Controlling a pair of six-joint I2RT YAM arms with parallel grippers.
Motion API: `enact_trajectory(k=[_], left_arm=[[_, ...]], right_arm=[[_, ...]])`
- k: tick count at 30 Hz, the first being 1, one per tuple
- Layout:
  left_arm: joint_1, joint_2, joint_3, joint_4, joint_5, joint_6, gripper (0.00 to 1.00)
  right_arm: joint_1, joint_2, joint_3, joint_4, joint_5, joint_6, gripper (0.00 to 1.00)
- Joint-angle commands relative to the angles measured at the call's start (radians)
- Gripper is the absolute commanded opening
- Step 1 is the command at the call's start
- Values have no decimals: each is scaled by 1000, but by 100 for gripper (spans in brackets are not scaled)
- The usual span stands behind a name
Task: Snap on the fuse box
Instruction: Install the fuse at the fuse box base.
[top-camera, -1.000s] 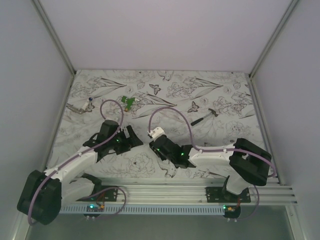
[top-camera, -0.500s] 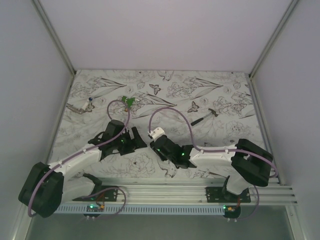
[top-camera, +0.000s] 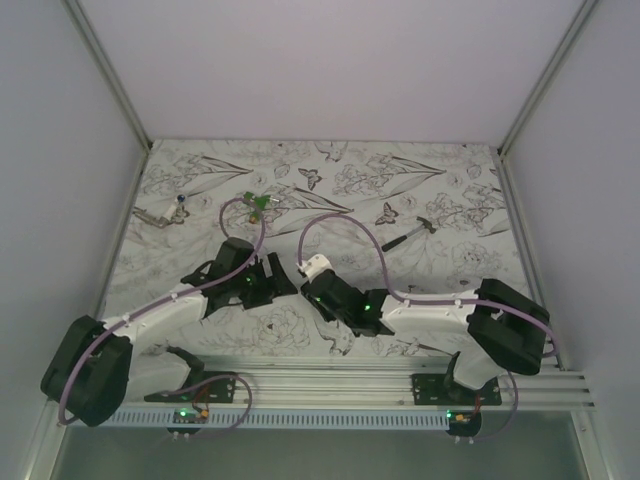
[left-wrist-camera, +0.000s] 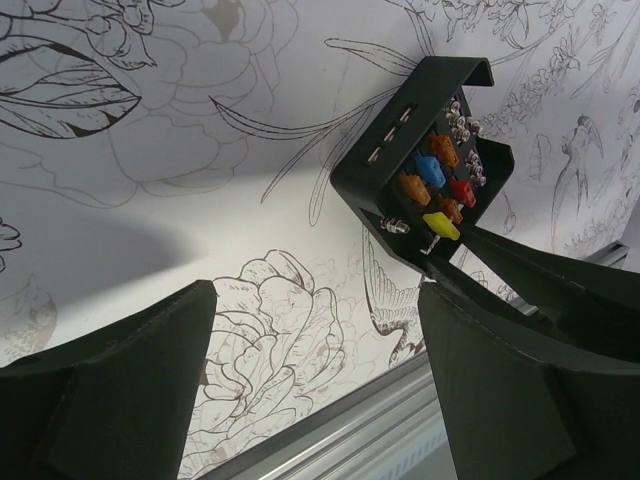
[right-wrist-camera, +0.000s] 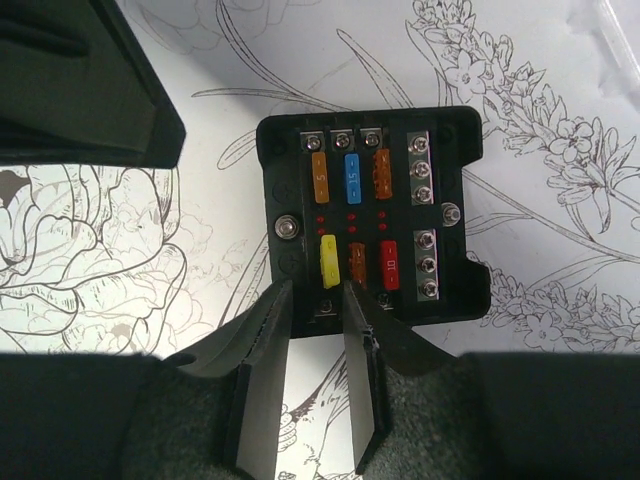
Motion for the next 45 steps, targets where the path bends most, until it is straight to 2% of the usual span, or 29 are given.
enact_trajectory(k=[1, 9, 26, 34, 45], left_arm=[[-12, 22, 31, 0, -6, -8, 85], [-20, 49, 48, 7, -6, -15, 76], [-33, 149, 95, 35, 11, -21, 52], [-57, 201, 118, 56, 20, -35, 48], [-69, 252, 133, 82, 21, -53, 45]], right_arm=[[-4, -38, 56, -20, -6, -19, 34], [-26, -32, 82, -42, -60, -29, 33], [-63, 15, 115, -47, -62, -56, 22], [-65, 15, 104, -67, -77, -54, 16], [-66, 61, 100, -71, -81, -49, 13]])
